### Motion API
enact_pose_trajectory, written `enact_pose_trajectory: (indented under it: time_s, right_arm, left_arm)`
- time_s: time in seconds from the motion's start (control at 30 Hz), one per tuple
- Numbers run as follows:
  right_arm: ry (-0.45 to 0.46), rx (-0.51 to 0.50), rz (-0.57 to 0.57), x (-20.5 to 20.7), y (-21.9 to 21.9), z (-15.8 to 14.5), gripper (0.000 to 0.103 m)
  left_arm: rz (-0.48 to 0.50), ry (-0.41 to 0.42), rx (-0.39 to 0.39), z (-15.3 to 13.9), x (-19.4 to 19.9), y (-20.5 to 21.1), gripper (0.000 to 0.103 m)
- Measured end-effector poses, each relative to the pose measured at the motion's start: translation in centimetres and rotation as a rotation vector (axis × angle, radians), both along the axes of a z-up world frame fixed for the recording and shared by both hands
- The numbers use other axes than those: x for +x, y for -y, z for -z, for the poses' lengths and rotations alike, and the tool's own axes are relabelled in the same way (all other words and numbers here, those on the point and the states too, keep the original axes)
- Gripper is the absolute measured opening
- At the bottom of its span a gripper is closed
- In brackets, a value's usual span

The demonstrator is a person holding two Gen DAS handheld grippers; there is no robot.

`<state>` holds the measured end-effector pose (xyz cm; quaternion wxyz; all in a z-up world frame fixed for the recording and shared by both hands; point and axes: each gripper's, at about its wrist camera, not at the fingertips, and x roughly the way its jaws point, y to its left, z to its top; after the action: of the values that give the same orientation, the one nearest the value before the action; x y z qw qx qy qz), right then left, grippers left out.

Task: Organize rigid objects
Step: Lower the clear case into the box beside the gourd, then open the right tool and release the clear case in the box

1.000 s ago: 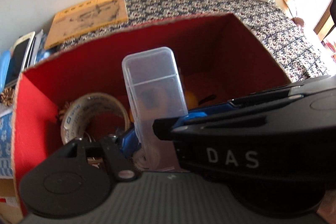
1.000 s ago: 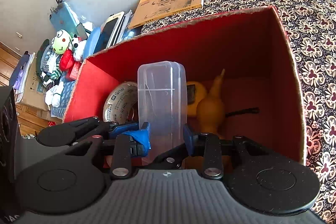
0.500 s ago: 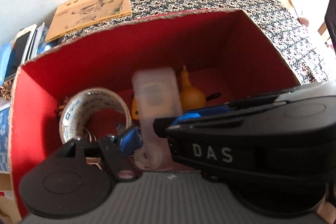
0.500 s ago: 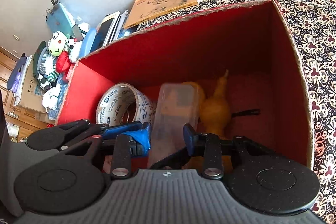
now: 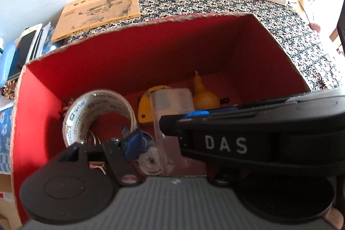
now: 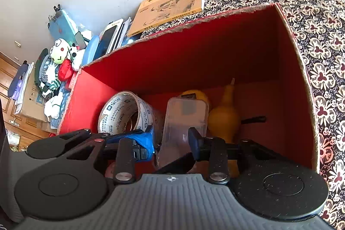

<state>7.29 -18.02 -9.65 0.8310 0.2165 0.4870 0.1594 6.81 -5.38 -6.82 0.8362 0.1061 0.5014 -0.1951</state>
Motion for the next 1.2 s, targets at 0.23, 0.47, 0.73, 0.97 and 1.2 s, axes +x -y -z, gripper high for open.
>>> enact_pose_trajectory:
  time_s: [0.23,0.47,0.73,0.97,1.2]
  right_arm:
    - [0.035,-0.008,0.037,-0.13,0.11,-0.04,0.019]
    - [0.044,-0.006,0.056,-0.19,0.26,0.00,0.018]
    - [0.056,-0.010,0.069,-0.30,0.23,-0.07,0.018]
    - [0.069,-0.008,0.079,-0.57,0.26,-0.13,0.018]
    - [0.081,-0.004,0.089,-0.62,0.25,-0.19,0.017]
  left_arm:
    - [-0.006,0.024,0.007,-0.03,-0.11,0.03,0.069]
    - [-0.013,0.048,0.015,-0.05,-0.32,0.08,0.069]
    - [-0.021,0.047,0.007,0.00,-0.12,-0.05,0.069]
    - [-0.034,0.058,0.019,0.01,-0.14,0.06,0.069]
    - [-0.054,0.096,0.054,0.00,-0.42,0.28,0.070]
